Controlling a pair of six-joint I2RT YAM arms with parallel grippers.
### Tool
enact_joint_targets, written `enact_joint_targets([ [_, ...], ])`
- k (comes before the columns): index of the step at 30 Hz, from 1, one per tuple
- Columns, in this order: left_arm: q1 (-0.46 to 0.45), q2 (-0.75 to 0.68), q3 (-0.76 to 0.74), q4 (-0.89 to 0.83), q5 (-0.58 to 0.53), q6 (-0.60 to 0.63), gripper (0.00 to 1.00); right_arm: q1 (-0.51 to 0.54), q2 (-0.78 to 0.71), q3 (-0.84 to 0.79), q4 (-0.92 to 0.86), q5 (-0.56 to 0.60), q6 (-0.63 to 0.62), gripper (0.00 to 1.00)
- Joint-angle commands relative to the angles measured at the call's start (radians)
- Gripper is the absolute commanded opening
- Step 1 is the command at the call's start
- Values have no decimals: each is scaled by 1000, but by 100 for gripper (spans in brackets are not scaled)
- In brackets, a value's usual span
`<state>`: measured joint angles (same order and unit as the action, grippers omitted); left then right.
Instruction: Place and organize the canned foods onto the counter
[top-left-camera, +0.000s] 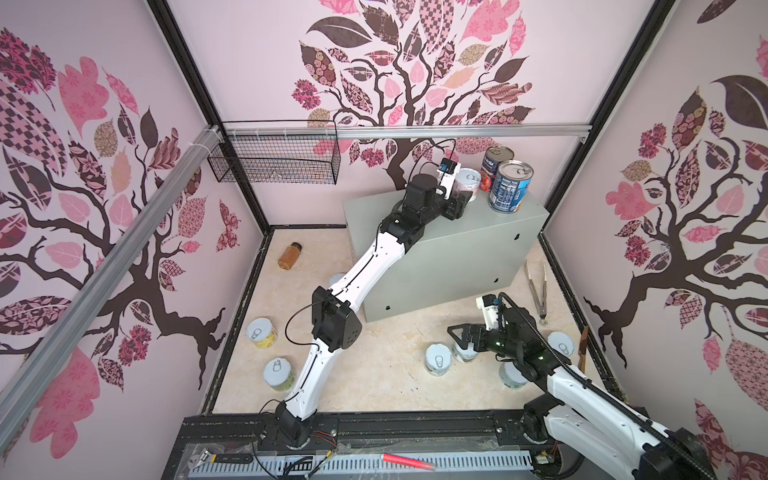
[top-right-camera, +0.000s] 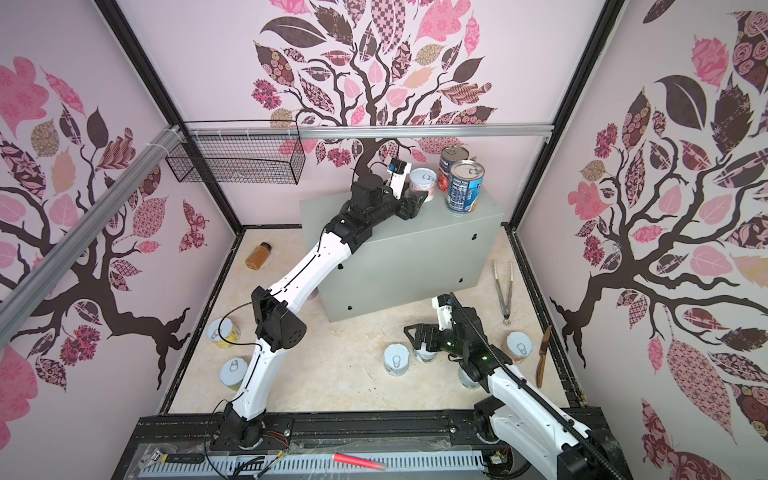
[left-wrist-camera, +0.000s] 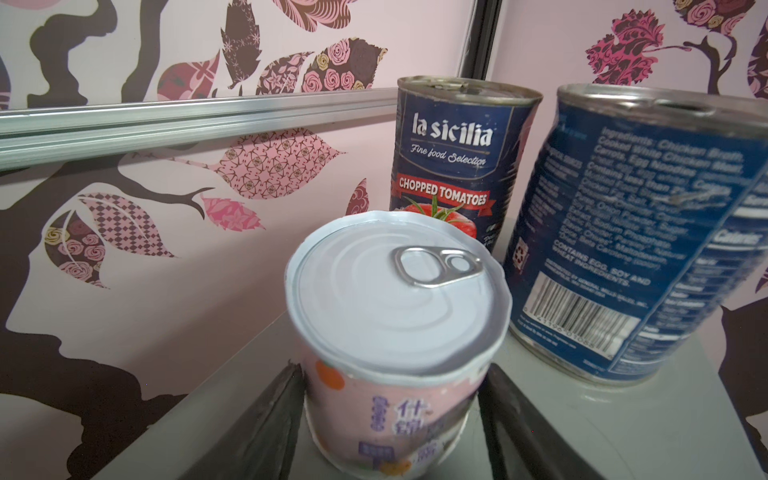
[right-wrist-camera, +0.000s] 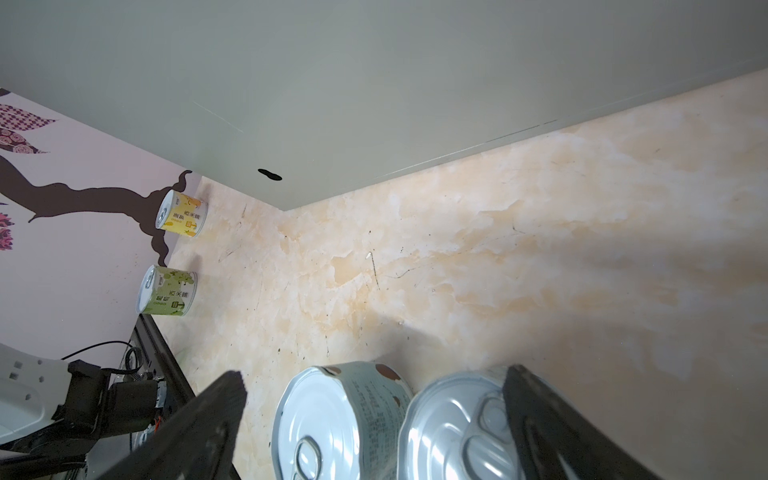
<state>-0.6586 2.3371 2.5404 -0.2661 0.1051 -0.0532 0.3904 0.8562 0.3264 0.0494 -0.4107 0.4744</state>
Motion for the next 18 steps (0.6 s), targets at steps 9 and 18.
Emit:
enact_joint_targets([
  [9,-8,59,31,-77,-13,-27,75,4,-22,5,-14,6,-3,100],
  [18,-12,-126,-173,-13,-48,2,87,5,-44,35,-70,49,-1,100],
])
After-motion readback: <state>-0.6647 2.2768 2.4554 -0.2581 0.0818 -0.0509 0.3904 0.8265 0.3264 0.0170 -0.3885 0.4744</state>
